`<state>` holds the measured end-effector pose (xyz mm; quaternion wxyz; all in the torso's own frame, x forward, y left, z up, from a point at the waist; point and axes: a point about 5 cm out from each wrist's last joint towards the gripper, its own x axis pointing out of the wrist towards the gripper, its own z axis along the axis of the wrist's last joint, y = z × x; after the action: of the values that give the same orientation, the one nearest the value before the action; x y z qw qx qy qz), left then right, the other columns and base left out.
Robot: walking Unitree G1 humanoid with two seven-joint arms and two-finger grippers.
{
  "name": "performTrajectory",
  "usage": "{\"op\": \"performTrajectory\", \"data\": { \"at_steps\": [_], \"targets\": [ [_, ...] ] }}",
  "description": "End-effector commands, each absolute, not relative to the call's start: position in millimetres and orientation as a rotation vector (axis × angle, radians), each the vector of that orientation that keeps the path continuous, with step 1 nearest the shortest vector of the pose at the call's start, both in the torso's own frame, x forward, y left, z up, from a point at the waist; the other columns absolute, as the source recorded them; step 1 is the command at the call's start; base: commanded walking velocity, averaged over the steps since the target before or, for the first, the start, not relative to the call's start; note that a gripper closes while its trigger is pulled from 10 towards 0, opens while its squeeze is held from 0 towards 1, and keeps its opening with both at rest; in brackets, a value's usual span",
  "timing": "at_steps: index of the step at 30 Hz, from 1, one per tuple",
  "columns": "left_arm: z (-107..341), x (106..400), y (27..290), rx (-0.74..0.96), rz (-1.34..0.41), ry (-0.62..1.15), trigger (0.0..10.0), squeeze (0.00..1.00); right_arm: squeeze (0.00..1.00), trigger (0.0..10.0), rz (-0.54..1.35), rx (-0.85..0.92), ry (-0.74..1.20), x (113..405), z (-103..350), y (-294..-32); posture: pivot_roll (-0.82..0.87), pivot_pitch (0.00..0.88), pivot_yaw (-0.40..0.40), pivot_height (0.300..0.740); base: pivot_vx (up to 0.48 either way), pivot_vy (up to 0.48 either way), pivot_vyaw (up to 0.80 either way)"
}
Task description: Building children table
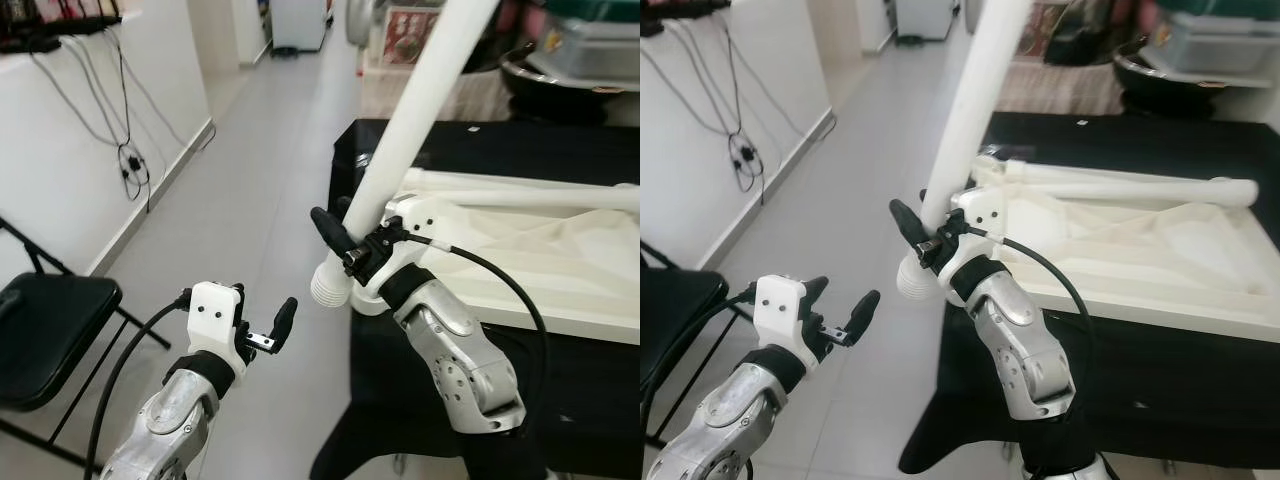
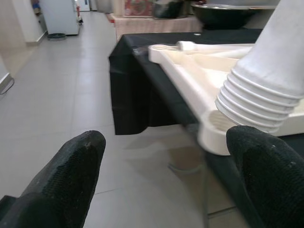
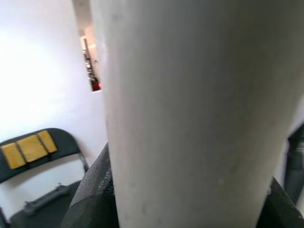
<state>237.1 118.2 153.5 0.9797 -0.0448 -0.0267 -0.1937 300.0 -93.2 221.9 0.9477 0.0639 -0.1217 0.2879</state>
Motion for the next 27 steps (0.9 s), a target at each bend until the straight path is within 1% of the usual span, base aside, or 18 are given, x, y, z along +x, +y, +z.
{"op": "performTrajectory", "data": {
  "at_steps": [1,6,9,12,20,22,25,26,27],
  "targets": [
    [149.4,239.3,117.5,-0.08,-0.402,-0.03,10.0,0.0,0.0,10.0,0.567,0.1,-0.268,304.2,225.5,-92.8,0.03,0.112,0.0,0.74,0.0,0.0,0.0],
    [149.3,239.9,117.5,-0.081,-0.411,-0.027,10.0,0.0,0.0,10.0,0.552,0.078,-0.276,307.7,227.4,-92.7,0.03,0.112,0.0,0.74,0.0,0.0,0.0],
    [148.5,240.7,118.2,-0.066,-0.429,-0.023,10.0,0.0,0.0,10.0,0.575,0.024,-0.299,312.7,232.7,-82.6,0.03,0.133,0.003,0.74,0.0,0.0,0.0],
    [148.8,239.3,117.2,0.0,-0.46,-0.028,10.0,0.0,0.0,10.0,0.603,-0.011,-0.316,317.4,236.3,-73.7,0.04,0.15,-0.001,0.74,0.0,0.0,0.0],
    [149.8,230.3,112.2,0.024,-0.489,-0.024,10.0,0.0,0.0,10.0,0.614,-0.028,-0.339,334.6,245.2,-62.5,0.06,0.191,-0.017,0.74,0.0,0.0,0.0],
    [151.4,225.7,110.1,0.043,-0.491,-0.027,10.0,0.0,0.0,10.0,0.627,-0.029,-0.352,342.3,251.7,-55.4,0.07,0.209,-0.027,0.74,0.0,0.0,0.0],
    [152.1,224.0,109.4,0.051,-0.491,-0.029,10.0,0.0,0.0,10.0,0.634,-0.029,-0.355,344.4,253.8,-52.8,0.07,0.209,-0.027,0.74,0.0,0.0,0.0],
    [153.0,219.7,107.5,0.088,-0.506,-0.038,10.0,0.0,0.0,10.0,0.688,-0.028,-0.359,346.7,256.0,-47.9,0.08,0.228,-0.039,0.74,0.0,0.0,0.0],
    [153.0,219.7,107.5,0.088,-0.506,-0.038,10.0,0.0,0.0,10.0,0.688,-0.028,-0.359,346.7,256.0,-47.9,0.08,0.228,-0.039,0.74,0.0,0.0,0.0]
  ]
}}
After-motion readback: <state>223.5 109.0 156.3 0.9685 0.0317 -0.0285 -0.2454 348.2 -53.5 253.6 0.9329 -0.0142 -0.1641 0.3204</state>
